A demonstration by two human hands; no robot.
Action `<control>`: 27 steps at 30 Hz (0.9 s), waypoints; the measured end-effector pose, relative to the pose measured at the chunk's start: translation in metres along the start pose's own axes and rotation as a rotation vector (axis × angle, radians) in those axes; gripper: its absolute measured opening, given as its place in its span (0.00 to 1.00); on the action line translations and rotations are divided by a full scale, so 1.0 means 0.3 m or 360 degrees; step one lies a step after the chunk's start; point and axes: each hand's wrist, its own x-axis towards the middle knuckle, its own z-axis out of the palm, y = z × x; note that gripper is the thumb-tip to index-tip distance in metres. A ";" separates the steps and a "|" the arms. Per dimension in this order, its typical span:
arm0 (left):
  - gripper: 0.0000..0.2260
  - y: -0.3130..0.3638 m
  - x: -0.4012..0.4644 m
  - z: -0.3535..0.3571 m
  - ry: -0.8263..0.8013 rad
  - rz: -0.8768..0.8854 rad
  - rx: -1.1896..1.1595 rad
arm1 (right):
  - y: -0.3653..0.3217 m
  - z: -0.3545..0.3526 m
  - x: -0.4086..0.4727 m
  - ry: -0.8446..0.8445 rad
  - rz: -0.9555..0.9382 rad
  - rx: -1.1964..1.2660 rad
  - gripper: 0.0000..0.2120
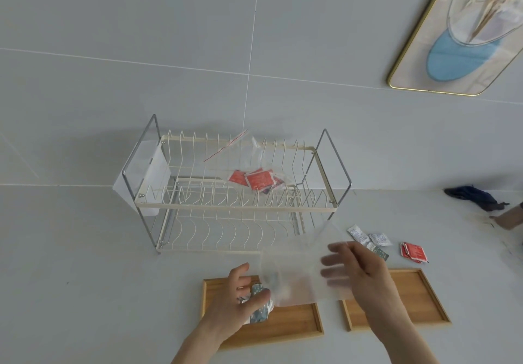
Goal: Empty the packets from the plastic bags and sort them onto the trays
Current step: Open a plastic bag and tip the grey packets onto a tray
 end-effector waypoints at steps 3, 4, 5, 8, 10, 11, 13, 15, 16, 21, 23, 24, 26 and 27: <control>0.45 0.006 -0.012 -0.011 -0.0014 -0.0169 -0.0326 | 0.014 0.024 -0.005 -0.0117 0.0167 0.0293 0.14; 0.47 0.008 -0.018 -0.017 -0.0007 -0.0208 -0.0438 | 0.024 0.034 -0.004 -0.0146 0.0214 0.0386 0.14; 0.46 0.007 -0.024 -0.024 -0.0006 -0.0229 -0.0564 | 0.034 0.045 -0.002 -0.0179 0.0258 0.0468 0.14; 0.31 0.009 -0.034 -0.045 0.0097 -0.0257 -0.0756 | 0.075 0.078 0.011 -0.0245 0.0384 0.0590 0.14; 0.17 0.000 -0.032 -0.066 0.0273 -0.0254 -0.0731 | 0.095 0.105 0.018 -0.0246 0.0464 0.0560 0.13; 0.13 -0.007 -0.029 -0.078 0.0383 -0.0264 -0.0716 | 0.105 0.119 0.020 -0.0246 0.0499 0.0509 0.11; 0.12 -0.023 -0.027 -0.108 0.0546 -0.0277 -0.0701 | 0.126 0.152 0.018 -0.0270 0.0543 0.0368 0.08; 0.11 -0.032 -0.036 -0.137 0.0600 -0.0263 -0.0720 | 0.147 0.190 0.016 -0.0321 0.0552 0.0230 0.09; 0.10 -0.037 -0.041 -0.151 0.0623 -0.0254 -0.0727 | 0.158 0.209 0.016 -0.0326 0.0544 0.0166 0.09; 0.05 -0.077 -0.076 -0.221 0.0811 -0.0233 -0.0731 | 0.181 0.308 0.024 -0.0226 0.0492 -0.0039 0.06; 0.03 -0.101 -0.096 -0.247 0.0888 -0.0245 -0.0743 | 0.191 0.353 0.029 -0.0223 0.0481 -0.0096 0.06; 0.02 -0.113 -0.106 -0.261 0.0927 -0.0252 -0.0752 | 0.202 0.377 0.035 -0.0223 0.0476 -0.0133 0.06; 0.02 -0.141 -0.126 -0.287 0.0997 -0.0267 -0.0776 | 0.212 0.431 0.036 -0.0207 0.0464 -0.0196 0.08; 0.03 -0.156 -0.136 -0.300 0.1032 -0.0270 -0.0790 | 0.215 0.460 0.034 -0.0193 0.0453 -0.0228 0.09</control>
